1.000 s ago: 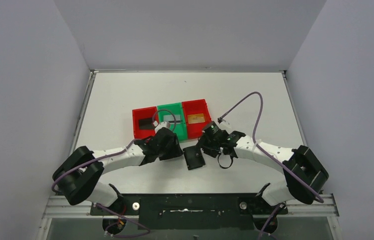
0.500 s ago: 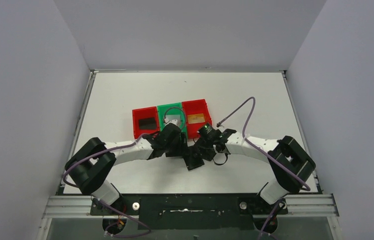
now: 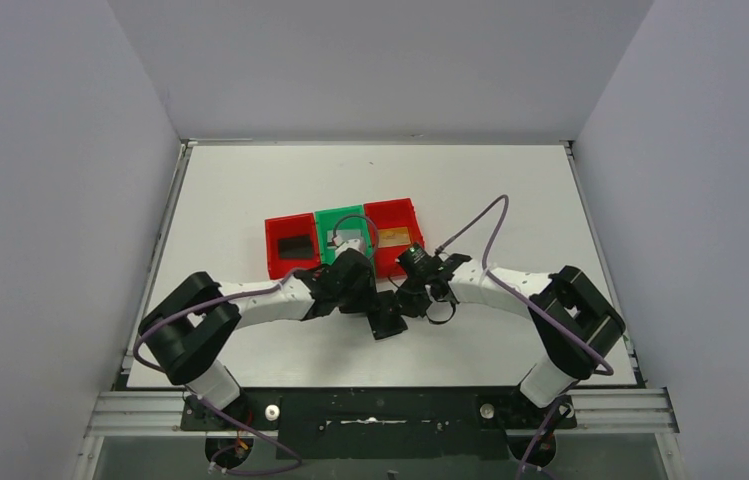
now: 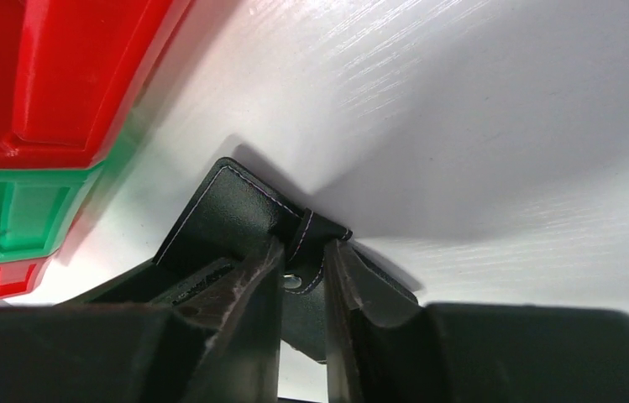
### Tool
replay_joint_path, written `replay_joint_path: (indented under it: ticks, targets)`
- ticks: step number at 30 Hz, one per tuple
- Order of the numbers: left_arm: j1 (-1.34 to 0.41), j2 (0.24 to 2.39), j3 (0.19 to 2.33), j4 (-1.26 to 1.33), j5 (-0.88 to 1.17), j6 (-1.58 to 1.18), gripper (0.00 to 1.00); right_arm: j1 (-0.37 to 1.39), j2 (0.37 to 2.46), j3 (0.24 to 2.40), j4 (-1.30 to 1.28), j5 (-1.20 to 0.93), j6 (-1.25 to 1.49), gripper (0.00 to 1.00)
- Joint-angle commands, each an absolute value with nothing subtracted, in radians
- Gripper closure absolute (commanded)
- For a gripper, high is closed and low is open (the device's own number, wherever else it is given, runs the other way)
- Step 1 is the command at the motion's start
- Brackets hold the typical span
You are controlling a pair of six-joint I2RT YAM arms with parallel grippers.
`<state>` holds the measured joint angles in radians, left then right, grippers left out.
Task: Take the credit cards out of the card holder
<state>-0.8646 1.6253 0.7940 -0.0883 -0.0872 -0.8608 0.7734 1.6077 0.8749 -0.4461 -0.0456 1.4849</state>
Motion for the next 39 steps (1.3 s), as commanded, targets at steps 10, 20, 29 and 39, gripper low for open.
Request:
replay_joint_path:
  ticks: [10, 20, 29, 39]
  targets:
    - [-0.923, 1.702, 0.707, -0.175, -0.146, -0.922, 0.76, 0.759, 1.557, 0.859, -0.341, -0.080, 1.378, 1.00]
    - [-0.923, 1.645, 0.661, -0.125, -0.136, -0.903, 0.74, 0.688, 1.336, 0.689, -0.233, -0.052, 1.228, 0.61]
    - [-0.923, 1.616, 0.707, -0.128, -0.108, -0.873, 0.71, 0.708, 1.206, 0.625, -0.202, -0.019, 1.002, 0.36]
    - [-0.923, 1.624, 0.712, -0.133, -0.106, -0.883, 0.71, 0.832, 1.425, 0.813, -0.333, 0.071, 0.851, 0.38]
